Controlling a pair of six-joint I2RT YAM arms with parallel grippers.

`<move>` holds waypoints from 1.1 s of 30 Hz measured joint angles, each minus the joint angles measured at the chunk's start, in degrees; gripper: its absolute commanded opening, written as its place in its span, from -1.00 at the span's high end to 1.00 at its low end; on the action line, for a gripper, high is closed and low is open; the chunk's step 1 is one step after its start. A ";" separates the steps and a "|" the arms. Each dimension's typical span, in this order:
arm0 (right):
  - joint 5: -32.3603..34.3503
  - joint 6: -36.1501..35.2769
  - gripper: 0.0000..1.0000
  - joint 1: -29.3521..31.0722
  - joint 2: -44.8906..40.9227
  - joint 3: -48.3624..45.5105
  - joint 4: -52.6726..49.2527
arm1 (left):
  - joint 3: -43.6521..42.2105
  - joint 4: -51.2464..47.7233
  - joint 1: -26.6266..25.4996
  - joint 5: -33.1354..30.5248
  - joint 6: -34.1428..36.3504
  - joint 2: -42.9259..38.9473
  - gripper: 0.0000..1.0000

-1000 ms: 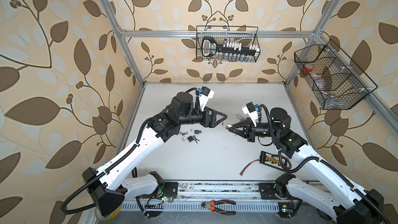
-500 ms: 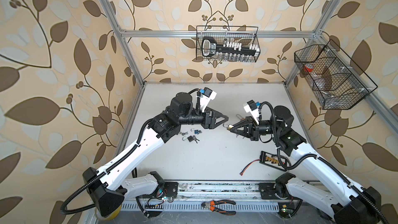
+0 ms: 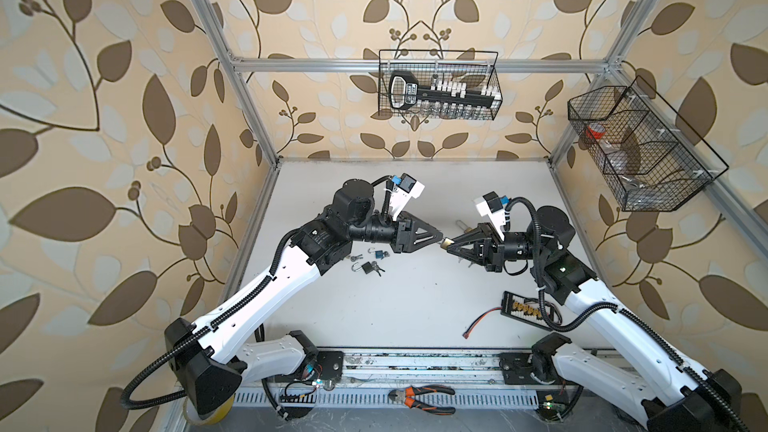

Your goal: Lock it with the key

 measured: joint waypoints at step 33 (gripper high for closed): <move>2.56 -2.45 1.00 0.00 -0.37 0.13 -3.91 | -0.17 -0.50 -0.20 -0.15 0.04 -0.66 0.77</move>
